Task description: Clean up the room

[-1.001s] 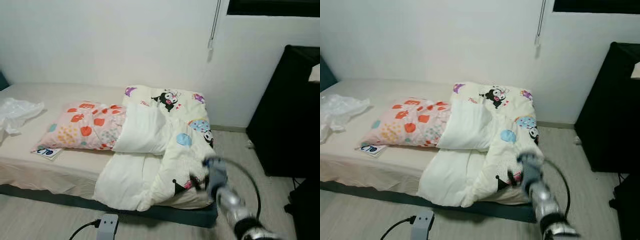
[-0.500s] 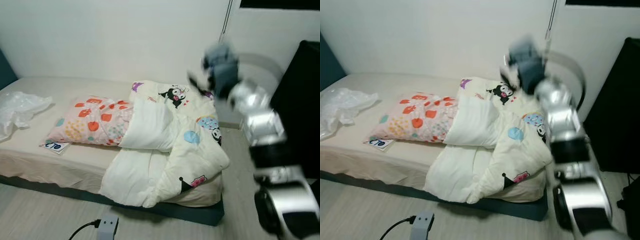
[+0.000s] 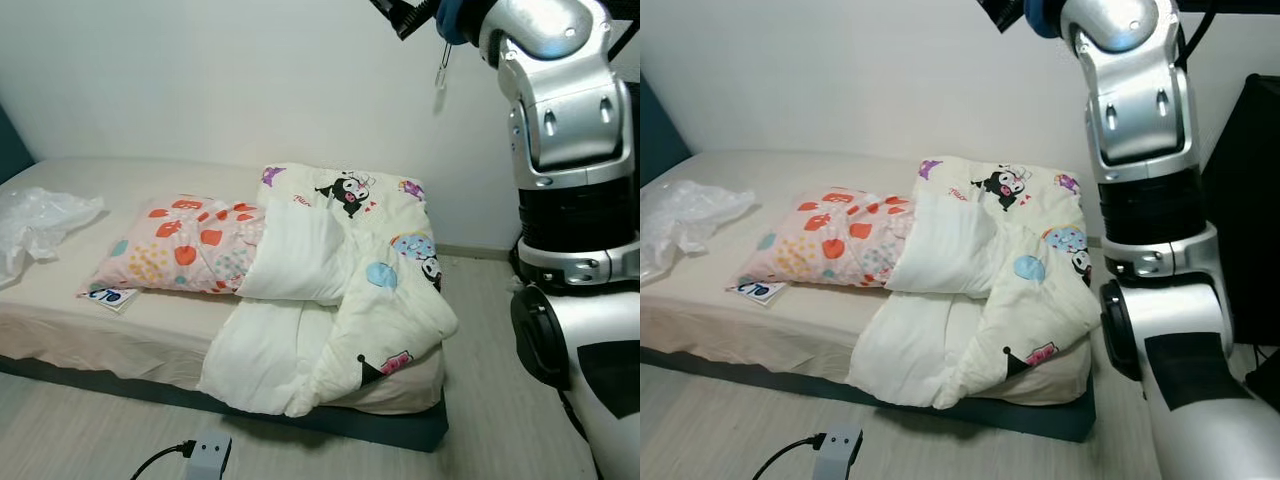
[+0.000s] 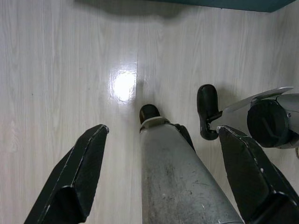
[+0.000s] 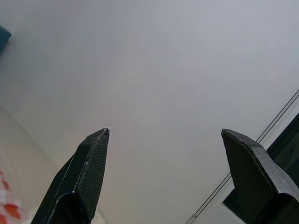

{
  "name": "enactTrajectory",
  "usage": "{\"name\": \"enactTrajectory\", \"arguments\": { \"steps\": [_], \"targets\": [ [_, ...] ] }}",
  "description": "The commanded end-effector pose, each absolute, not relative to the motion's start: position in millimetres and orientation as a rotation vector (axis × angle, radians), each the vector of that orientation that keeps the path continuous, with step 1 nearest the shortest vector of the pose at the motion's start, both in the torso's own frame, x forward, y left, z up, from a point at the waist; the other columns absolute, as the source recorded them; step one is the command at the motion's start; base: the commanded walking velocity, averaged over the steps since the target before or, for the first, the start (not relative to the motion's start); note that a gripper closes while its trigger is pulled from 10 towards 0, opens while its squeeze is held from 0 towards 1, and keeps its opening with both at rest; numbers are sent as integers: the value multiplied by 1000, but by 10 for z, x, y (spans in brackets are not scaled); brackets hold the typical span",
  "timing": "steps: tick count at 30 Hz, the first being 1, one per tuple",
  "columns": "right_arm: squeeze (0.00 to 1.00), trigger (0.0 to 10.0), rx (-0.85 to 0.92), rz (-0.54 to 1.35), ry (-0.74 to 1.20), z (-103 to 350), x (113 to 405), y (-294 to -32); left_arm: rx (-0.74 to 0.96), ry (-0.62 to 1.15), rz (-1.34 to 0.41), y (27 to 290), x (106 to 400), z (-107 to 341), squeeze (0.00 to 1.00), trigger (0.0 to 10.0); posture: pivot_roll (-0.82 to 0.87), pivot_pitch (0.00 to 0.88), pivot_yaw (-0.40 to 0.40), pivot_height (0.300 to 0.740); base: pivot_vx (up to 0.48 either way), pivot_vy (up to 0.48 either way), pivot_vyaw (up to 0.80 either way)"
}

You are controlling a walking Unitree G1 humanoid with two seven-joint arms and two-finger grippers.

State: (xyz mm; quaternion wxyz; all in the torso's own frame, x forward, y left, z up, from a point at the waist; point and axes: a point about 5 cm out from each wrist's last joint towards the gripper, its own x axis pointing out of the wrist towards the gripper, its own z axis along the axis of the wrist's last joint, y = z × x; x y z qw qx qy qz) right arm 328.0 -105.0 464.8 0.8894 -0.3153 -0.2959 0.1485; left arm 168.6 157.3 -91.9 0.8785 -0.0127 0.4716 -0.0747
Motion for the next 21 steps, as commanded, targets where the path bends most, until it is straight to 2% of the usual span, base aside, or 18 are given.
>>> {"name": "enactTrajectory", "arguments": {
  "steps": [1, 13, 16, 20, 21],
  "targets": [
    [0, 10000, -665, 314, -638, 4741, 3204, -1008, -19, 993, -168, 1561, 1664, -930, 0, 10000, -145, 0, 30, 740, 0, 0, 0],
    [0, 10000, -650, 301, -631, 4814, 3178, -1019, -24, 987, -176, 1518, 1695, -919, 0, 10000, -155, 0, 23, 740, 0, 0, 0],
    [0, 10000, -644, 254, -607, 4766, 3251, -1088, -24, 986, -179, 1510, 1699, -918, 0, 10000, -155, 0, 20, 740, 0, 0, 0],
    [0, 10000, -594, 210, -386, 4074, 3611, -1330, -39, 978, -164, 1502, 1721, -908, 0, 10000, -143, 0, 6, 740, 0, 0, 0],
    [0, 10000, -594, 210, -386, 4074, 3611, -1330, -39, 978, -164, 1502, 1721, -908, 0, 10000, -143, 0, 6, 740, 0, 0, 0]
  ]
}}
